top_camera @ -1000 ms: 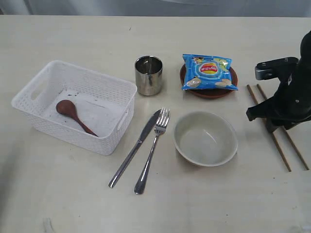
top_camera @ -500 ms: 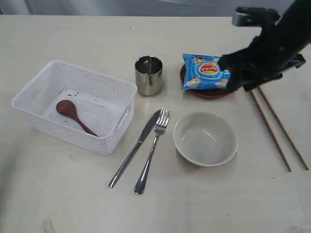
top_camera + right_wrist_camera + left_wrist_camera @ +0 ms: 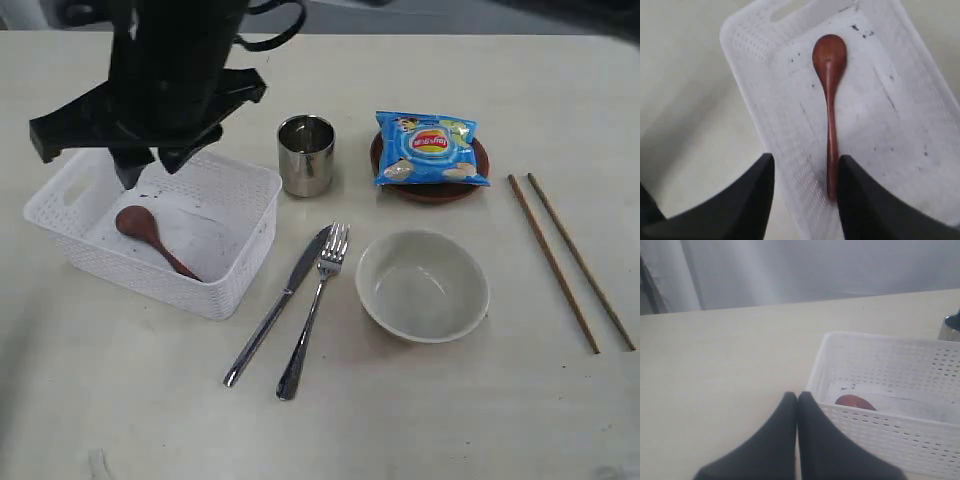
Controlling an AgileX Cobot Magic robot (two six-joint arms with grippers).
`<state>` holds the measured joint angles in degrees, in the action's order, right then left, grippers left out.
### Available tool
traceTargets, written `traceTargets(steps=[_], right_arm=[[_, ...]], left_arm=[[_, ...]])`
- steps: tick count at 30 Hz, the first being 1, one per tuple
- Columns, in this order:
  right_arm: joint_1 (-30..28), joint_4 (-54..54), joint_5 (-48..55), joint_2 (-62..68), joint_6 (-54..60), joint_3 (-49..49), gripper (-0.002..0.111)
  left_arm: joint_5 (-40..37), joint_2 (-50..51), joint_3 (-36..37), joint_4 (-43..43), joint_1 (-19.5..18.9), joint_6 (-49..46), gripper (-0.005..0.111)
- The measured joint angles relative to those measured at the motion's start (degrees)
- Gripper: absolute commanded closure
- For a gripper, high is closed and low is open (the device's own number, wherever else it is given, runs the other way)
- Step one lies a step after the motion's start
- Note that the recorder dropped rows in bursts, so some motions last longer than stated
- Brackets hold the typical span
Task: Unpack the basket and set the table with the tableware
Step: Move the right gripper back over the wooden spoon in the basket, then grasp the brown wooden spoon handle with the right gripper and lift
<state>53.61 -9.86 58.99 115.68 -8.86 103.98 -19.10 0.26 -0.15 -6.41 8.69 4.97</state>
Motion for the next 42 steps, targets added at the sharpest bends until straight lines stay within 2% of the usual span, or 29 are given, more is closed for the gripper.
traceTargets(steps=[4,8,30,32,36,42], right_arm=[[0.8,3.1,5.1,15.0,-3.5,16.4,0.068],[1.2,3.3,8.2,22.7,-4.6,24.2,0.068],[3.1,6.5,8.5,29.9,-5.1,25.3,0.070],[3.5,7.1,8.5,29.9,-5.1,25.4,0.078],[3.6,7.8,8.6,29.9,-5.1,25.5,0.109],[3.6,8.4,8.6,29.7,-4.4,25.5,0.109]], left_arm=[[0.0,0.0,0.0,0.0,0.0,0.0,0.107],[0.0,0.0,0.0,0.0,0.0,0.0,0.107],[0.0,0.0,0.0,0.0,0.0,0.0,0.107],[0.0,0.0,0.0,0.0,0.0,0.0,0.107],[0.0,0.0,0.0,0.0,0.0,0.0,0.107],[0.0,0.0,0.0,0.0,0.0,0.0,0.107]])
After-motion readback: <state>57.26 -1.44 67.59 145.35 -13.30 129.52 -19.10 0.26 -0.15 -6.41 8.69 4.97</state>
